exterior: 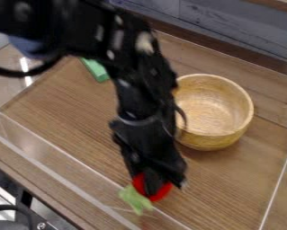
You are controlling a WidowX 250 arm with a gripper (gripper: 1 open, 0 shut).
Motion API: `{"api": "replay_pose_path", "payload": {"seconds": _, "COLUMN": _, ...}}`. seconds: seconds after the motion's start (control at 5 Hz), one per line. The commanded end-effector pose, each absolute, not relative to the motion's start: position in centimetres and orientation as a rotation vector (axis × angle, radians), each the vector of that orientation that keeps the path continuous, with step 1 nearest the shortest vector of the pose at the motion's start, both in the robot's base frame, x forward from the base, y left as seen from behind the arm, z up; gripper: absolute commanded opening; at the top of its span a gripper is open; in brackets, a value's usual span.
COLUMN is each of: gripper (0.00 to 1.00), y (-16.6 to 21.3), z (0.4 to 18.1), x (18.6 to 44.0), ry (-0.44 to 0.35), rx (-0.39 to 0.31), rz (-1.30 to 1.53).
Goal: Move the red object to the right side of the table
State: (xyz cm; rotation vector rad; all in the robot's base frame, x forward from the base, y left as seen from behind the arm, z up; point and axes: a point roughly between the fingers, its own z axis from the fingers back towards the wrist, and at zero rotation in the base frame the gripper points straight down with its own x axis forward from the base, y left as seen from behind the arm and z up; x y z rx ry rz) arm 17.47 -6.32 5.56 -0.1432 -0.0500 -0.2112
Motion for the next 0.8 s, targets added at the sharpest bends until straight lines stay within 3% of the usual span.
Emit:
{"api": "replay_pose_path", "payload": {"seconds": 0.0, "gripper": 0.00, "y": -8.0, "z": 5.2, "x": 17.8, "ry": -0.081, "rx": -0.174, "rz": -0.209}}
{"api": "replay_pose_path", "payload": {"seconds": 0.2, "gripper": 0.00, "y": -11.1, "z": 5.5, "x": 18.4, "ry": -0.073, "rx": -0.203, "rz": -0.266}}
{"api": "replay_pose_path", "payload": {"seconds": 0.4, "gripper": 1.00, "y": -14.4, "z": 5.3, "x": 19.1, "ry": -0.054, "rx": -0.224, "rz": -0.324}}
{"api": "replay_pose_path", "payload": {"seconds": 0.6, "gripper": 0.00, "y": -12.9, "z": 3.9, "x": 20.1, "ry": -0.061, "rx": -0.250, "rz": -0.335}}
